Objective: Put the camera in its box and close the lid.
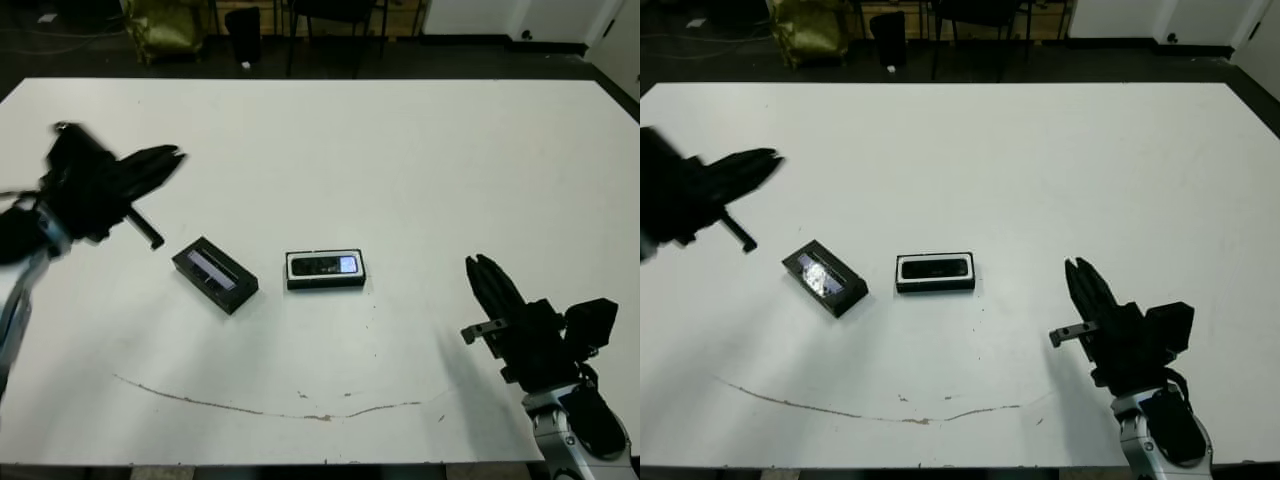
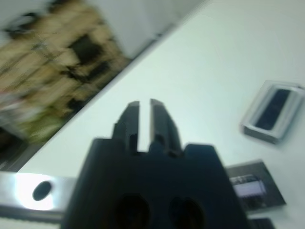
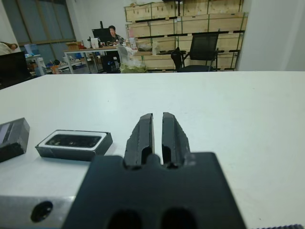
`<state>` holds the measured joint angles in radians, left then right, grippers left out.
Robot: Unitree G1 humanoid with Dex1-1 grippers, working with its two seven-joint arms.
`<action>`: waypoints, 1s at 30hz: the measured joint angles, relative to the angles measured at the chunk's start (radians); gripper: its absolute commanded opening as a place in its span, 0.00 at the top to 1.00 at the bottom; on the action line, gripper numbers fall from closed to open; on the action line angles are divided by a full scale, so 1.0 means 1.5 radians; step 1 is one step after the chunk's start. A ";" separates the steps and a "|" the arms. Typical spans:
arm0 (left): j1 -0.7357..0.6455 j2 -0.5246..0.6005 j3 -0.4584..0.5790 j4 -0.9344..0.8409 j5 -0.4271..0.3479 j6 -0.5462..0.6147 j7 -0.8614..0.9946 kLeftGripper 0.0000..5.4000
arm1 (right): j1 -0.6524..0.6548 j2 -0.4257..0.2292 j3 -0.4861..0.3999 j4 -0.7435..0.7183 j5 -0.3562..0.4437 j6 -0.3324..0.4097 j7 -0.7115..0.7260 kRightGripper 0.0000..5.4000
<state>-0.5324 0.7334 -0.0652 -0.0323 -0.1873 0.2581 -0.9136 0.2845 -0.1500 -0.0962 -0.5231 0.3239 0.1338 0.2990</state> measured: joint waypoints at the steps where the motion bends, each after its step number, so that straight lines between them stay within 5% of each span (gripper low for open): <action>1: -0.031 0.002 -0.025 0.023 0.011 -0.008 -0.035 0.72 | -0.001 0.000 -0.001 0.006 0.003 -0.002 0.001 1.00; 10: -0.276 -0.029 -0.260 0.245 0.150 -0.054 -0.334 0.32 | -0.014 -0.014 -0.014 0.030 0.008 0.001 -0.004 1.00; 17: -0.337 -0.059 -0.373 0.302 0.251 -0.143 -0.445 0.01 | -0.013 -0.022 -0.016 0.023 -0.003 0.015 -0.022 1.00; 23: -0.354 -0.036 -0.452 0.287 0.250 -0.157 -0.459 0.01 | -0.013 -0.021 -0.011 0.023 -0.011 0.017 -0.027 1.00; 30: -0.391 0.011 -0.543 0.276 0.186 -0.158 -0.464 0.01 | -0.008 -0.007 -0.003 0.042 -0.010 -0.004 -0.022 1.00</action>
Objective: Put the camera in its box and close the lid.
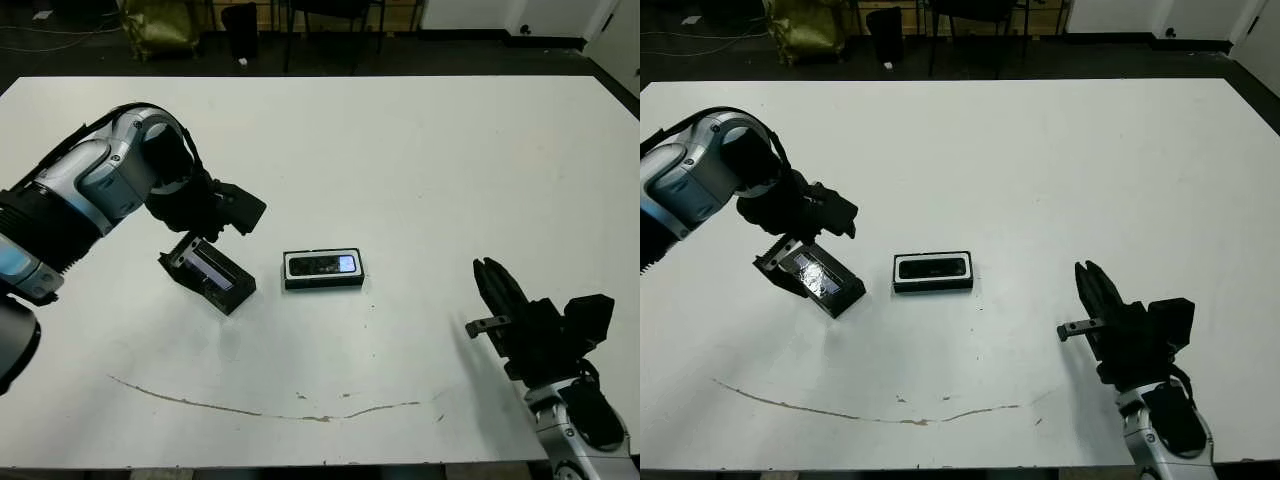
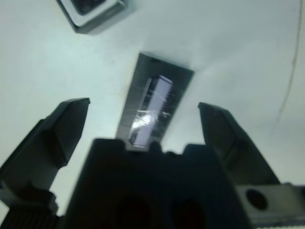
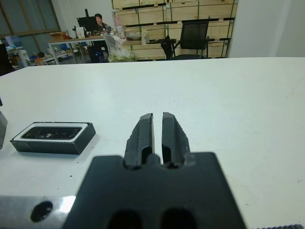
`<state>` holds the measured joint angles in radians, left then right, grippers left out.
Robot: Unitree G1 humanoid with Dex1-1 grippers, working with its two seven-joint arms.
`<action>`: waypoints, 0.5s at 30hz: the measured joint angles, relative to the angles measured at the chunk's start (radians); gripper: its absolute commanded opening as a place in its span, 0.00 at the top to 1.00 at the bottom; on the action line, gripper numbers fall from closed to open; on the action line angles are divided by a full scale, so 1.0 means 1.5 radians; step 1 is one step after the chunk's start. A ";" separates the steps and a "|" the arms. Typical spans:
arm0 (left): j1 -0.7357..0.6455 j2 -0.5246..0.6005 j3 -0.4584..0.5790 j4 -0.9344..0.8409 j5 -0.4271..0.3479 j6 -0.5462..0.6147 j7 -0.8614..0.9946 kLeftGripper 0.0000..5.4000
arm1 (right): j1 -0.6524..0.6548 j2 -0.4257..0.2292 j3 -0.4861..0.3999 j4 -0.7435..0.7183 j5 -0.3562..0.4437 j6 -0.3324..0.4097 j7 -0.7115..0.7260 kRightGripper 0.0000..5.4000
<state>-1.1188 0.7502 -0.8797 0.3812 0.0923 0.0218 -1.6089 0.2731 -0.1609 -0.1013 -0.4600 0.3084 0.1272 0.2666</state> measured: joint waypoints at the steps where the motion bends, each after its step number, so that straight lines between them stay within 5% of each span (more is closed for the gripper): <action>1: -0.006 0.006 -0.013 0.000 -0.012 0.000 0.000 0.01 | 0.001 0.000 0.000 0.001 0.000 -0.002 0.001 1.00; 7: -0.027 0.032 -0.051 0.001 -0.024 -0.019 -0.001 0.01 | 0.008 0.004 0.007 -0.001 -0.002 -0.002 -0.004 1.00; 15: -0.009 0.008 -0.034 0.086 0.062 -0.094 -0.001 0.01 | 0.013 0.007 0.012 -0.005 -0.002 -0.001 -0.006 1.00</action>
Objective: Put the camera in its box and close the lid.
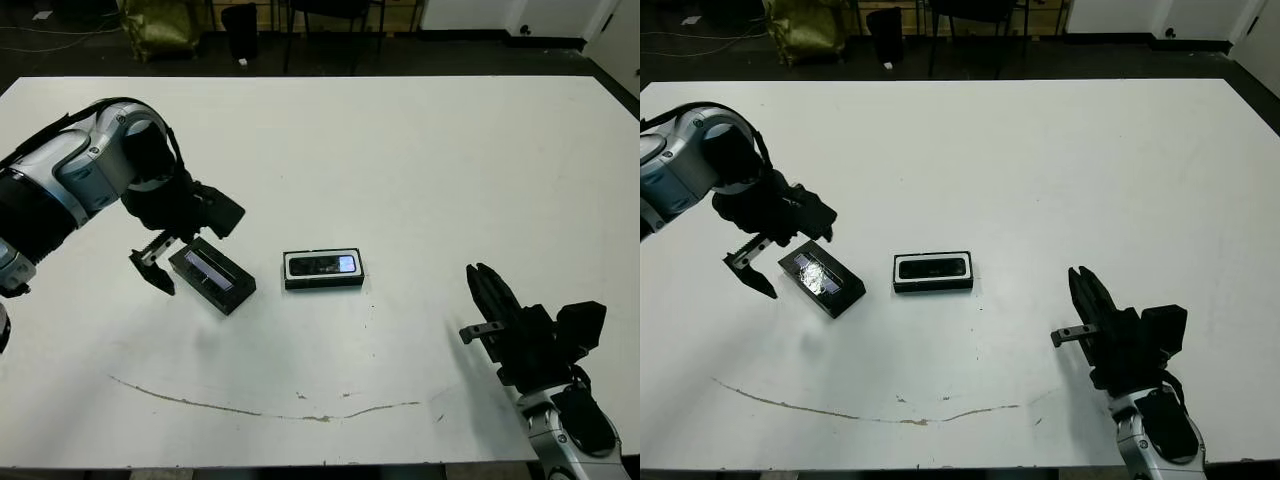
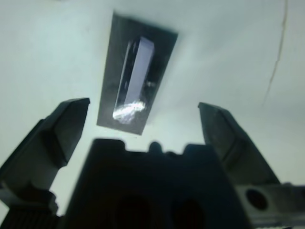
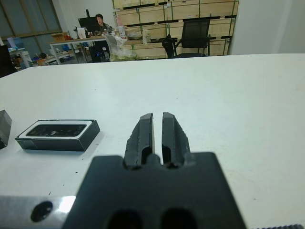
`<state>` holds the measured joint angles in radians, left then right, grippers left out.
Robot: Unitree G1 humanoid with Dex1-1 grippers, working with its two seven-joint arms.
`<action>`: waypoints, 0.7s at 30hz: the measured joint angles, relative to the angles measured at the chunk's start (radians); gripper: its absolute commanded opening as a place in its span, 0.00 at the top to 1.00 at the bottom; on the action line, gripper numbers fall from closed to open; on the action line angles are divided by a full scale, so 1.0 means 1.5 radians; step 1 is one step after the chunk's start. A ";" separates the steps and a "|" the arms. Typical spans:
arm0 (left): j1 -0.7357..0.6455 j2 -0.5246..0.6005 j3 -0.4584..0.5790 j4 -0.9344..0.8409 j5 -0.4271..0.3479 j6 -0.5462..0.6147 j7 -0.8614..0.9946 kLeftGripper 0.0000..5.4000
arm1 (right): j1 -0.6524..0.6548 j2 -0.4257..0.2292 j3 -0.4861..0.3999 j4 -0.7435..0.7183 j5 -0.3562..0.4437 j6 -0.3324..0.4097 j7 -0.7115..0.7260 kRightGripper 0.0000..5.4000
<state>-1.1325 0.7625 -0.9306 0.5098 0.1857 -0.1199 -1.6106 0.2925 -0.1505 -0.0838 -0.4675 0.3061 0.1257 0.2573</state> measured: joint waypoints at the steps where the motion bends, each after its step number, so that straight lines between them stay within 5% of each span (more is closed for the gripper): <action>1: 0.004 -0.005 0.003 0.007 0.008 -0.012 0.000 0.01 | 0.000 0.000 0.000 0.000 0.000 0.000 0.000 1.00; 21: 0.036 -0.069 0.082 0.073 0.095 -0.079 0.004 0.01 | 0.008 0.000 0.013 -0.014 0.001 0.018 -0.008 1.00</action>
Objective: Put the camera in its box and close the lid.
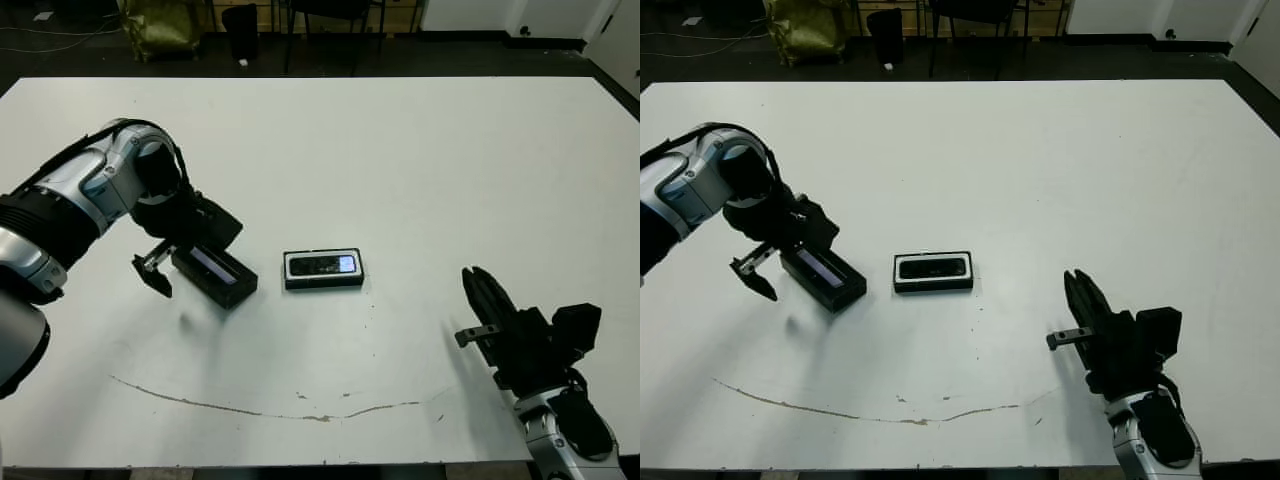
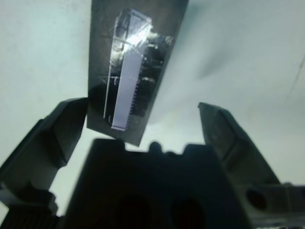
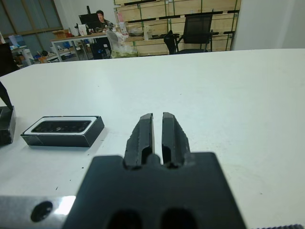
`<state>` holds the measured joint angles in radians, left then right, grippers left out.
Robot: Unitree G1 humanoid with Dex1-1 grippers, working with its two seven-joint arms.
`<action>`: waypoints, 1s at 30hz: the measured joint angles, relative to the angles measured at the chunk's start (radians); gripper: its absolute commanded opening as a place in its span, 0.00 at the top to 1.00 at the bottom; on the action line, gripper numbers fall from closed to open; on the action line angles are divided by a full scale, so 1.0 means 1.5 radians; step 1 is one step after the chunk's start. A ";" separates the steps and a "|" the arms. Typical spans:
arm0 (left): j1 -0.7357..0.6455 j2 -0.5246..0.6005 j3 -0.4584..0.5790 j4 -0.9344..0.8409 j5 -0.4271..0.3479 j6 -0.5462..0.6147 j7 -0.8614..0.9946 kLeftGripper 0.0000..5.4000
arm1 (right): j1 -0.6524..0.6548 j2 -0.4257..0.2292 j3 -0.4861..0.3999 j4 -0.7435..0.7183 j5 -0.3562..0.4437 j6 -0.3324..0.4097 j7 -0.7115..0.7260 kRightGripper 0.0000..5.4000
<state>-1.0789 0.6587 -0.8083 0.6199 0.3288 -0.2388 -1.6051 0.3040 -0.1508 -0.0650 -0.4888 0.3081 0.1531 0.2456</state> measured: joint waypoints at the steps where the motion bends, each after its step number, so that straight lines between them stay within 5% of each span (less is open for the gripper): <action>1: 0.001 -0.003 0.003 0.003 0.004 0.001 0.000 0.01 | 0.000 0.000 0.000 -0.001 0.000 0.001 -0.001 1.00; 30: 0.011 -0.020 0.046 0.016 0.022 0.017 0.000 0.01 | -0.012 -0.002 0.002 -0.001 -0.001 0.022 -0.002 1.00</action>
<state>-1.0622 0.6282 -0.7397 0.6443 0.3615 -0.2126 -1.6054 0.2867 -0.1534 -0.0619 -0.4897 0.3062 0.1863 0.2432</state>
